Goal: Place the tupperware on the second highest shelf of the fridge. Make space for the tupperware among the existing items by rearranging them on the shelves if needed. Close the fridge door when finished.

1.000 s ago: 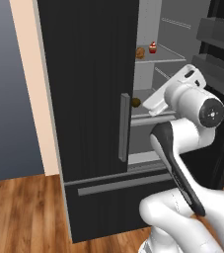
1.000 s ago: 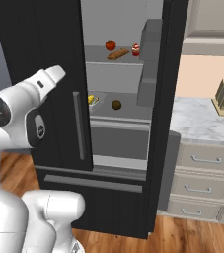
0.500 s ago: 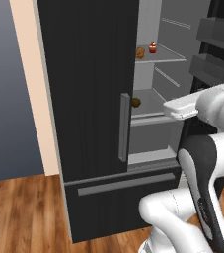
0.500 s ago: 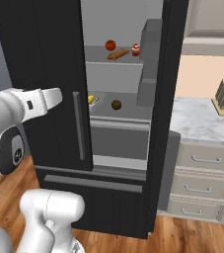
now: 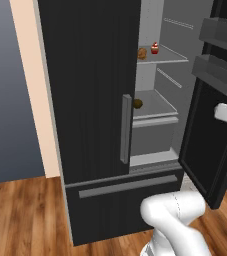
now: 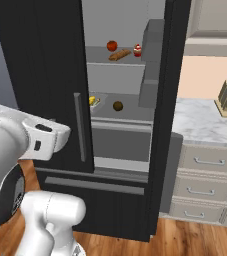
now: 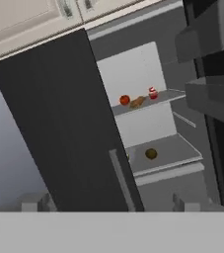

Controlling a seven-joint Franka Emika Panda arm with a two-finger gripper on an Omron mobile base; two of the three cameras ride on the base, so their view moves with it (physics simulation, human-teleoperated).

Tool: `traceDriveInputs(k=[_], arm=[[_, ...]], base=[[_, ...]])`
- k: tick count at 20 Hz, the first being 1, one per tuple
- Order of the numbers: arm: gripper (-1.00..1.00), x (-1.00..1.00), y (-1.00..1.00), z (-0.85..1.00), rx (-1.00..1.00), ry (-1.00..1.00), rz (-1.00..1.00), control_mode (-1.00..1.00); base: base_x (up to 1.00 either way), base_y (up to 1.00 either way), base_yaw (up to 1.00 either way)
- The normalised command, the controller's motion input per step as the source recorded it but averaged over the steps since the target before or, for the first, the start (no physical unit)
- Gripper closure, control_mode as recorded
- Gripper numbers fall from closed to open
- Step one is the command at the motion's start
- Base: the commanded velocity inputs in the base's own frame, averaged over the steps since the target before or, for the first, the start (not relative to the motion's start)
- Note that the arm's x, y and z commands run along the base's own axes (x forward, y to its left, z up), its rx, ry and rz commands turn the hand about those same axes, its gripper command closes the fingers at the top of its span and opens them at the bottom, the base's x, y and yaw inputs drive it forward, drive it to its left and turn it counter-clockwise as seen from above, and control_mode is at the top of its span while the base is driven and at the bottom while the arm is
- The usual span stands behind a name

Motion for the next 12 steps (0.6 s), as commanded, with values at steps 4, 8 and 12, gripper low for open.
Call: traceDriveInputs(k=[4,8,12], arm=[[-1.00,-0.61,-0.54,0.00,0.52,0.05,-0.09,-1.00],[-1.00,0.05,-0.96,-0.02,0.60,0.00,-0.30,-1.00],[-1.00,0.21,-1.00,-0.16,0.59,0.05,-0.24,-1.00]], base=[[0.00,0.00,0.00],[0.00,0.00,0.00],[0.00,0.00,0.00]])
